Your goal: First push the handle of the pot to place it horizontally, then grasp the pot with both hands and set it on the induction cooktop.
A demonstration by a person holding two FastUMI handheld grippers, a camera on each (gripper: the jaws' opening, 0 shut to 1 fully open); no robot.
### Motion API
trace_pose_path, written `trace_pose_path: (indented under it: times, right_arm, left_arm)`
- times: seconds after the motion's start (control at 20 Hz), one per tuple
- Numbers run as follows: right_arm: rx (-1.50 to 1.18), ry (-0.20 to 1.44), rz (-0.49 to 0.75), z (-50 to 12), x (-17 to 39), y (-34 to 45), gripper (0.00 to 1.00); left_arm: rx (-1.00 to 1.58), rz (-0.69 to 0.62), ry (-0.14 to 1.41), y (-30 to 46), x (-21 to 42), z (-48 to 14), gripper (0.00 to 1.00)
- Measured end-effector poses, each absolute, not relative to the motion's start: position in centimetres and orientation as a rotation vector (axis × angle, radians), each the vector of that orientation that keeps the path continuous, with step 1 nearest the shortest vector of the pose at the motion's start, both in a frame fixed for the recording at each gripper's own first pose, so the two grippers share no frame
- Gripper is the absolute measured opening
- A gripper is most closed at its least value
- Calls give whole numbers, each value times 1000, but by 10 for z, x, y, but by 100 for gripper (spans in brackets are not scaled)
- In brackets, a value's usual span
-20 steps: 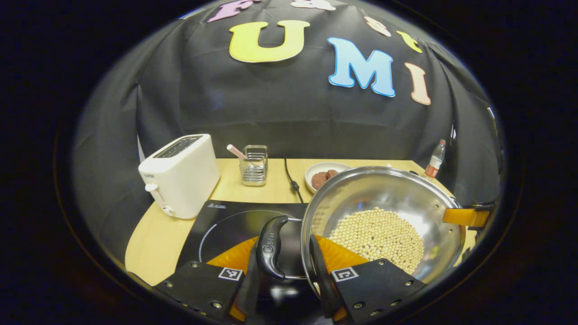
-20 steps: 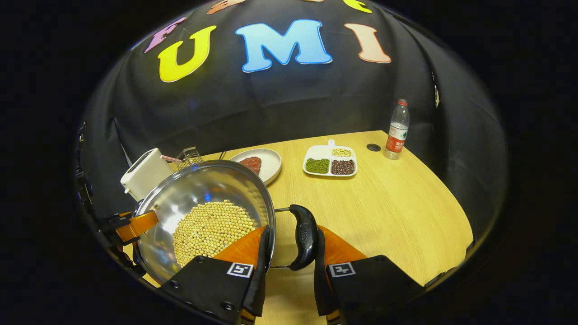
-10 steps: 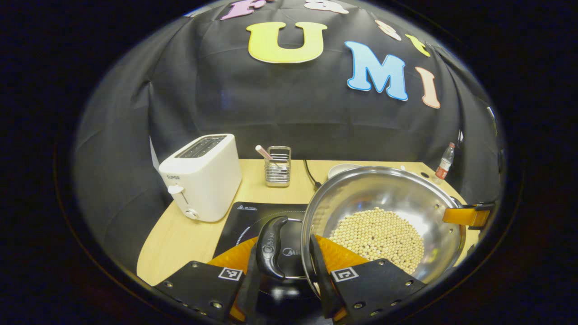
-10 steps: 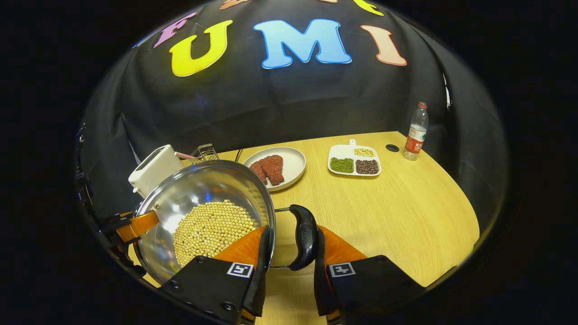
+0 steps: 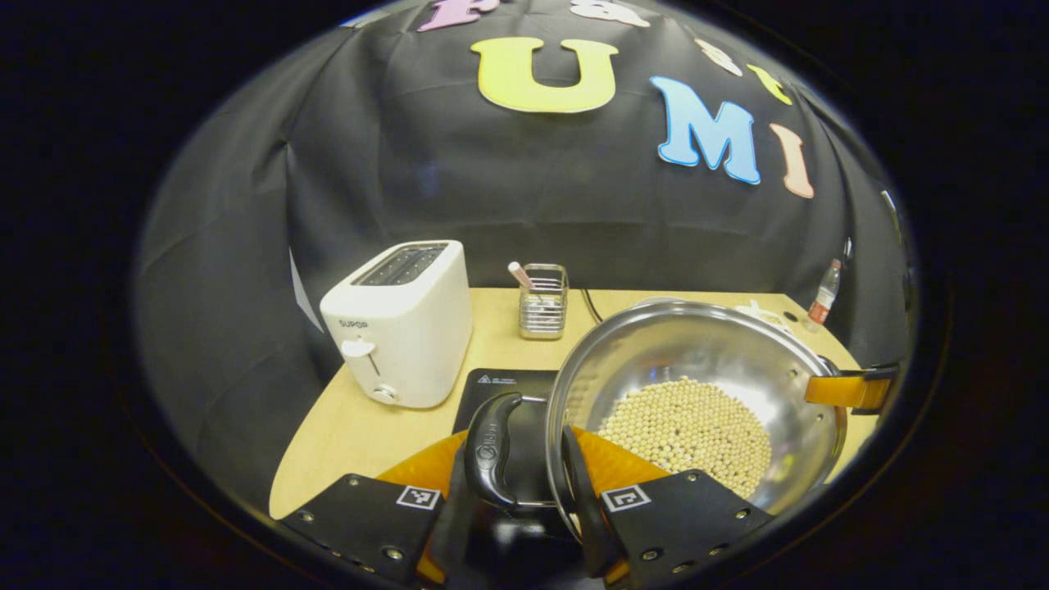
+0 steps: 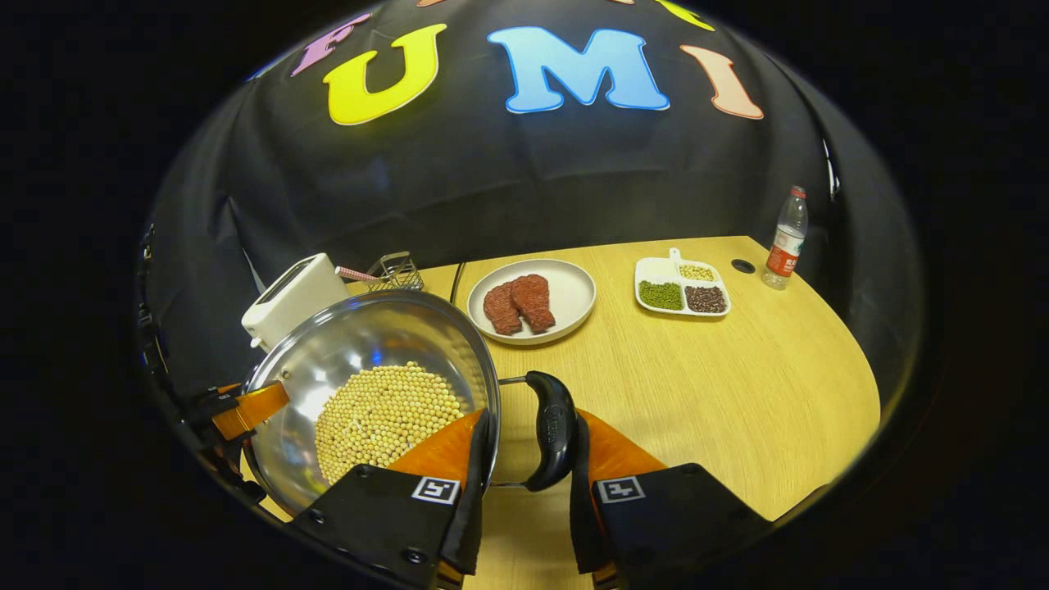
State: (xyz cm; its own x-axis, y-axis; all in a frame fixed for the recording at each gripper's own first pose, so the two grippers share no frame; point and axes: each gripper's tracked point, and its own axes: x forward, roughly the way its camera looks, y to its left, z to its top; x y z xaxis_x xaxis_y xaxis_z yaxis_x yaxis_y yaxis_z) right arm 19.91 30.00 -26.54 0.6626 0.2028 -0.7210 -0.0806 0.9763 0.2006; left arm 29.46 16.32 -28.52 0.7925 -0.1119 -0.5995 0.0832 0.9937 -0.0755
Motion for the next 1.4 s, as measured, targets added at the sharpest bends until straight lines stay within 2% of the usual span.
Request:
trace_pose_path:
  times: [0.05,0.15,0.2,0.25,0.3,0.5,0.6,0.65,0.7,0.85,0.9,1.05,1.15,1.2,1.25,1.3,1.35,1.4]
  right_arm:
    - [155,834,165,-266,200,304,46]
    - [152,839,172,-267,202,314,43]
    - [149,839,175,-267,204,318,47]
    - [148,840,178,-268,206,322,43]
    - [150,842,180,-268,207,326,46]
    - [158,857,187,-275,210,338,43]
    - [163,857,186,-276,211,345,47]
    - [164,860,187,-277,212,347,43]
    - [165,864,187,-279,212,349,43]
    - [162,872,188,-281,212,355,46]
    - [157,873,188,-283,212,357,43]
    - [150,865,191,-282,213,359,47]
    - [154,867,194,-284,214,360,50]
    - [156,863,199,-284,214,361,48]
    - [159,856,208,-284,215,363,55]
    - [166,854,225,-283,214,366,56]
    - [173,844,237,-281,214,370,64]
    - [173,830,243,-277,213,372,65]
  left_arm:
    - [-47,-101,648,169,295,-287,56]
    - [-47,-92,651,177,298,-290,56]
    - [-47,-89,652,181,300,-291,56]
    - [-46,-87,652,186,301,-291,56]
    - [-45,-84,654,190,303,-291,56]
    - [-33,-82,658,202,310,-295,56]
    - [-33,-83,666,208,312,-299,56]
    - [-34,-81,670,209,313,-301,59]
    - [-35,-80,676,211,315,-304,56]
    - [-41,-76,684,215,316,-310,56]
    - [-45,-76,688,215,316,-312,56]
    - [-60,-70,689,219,315,-315,58]
    - [-62,-70,684,220,315,-316,53]
    - [-57,-67,681,222,315,-316,56]
    - [-51,-62,677,223,315,-316,58]
    - [-45,-53,666,223,317,-315,63]
    - [-37,-41,645,224,320,-310,64]
    - [-38,-37,623,224,323,-308,68]
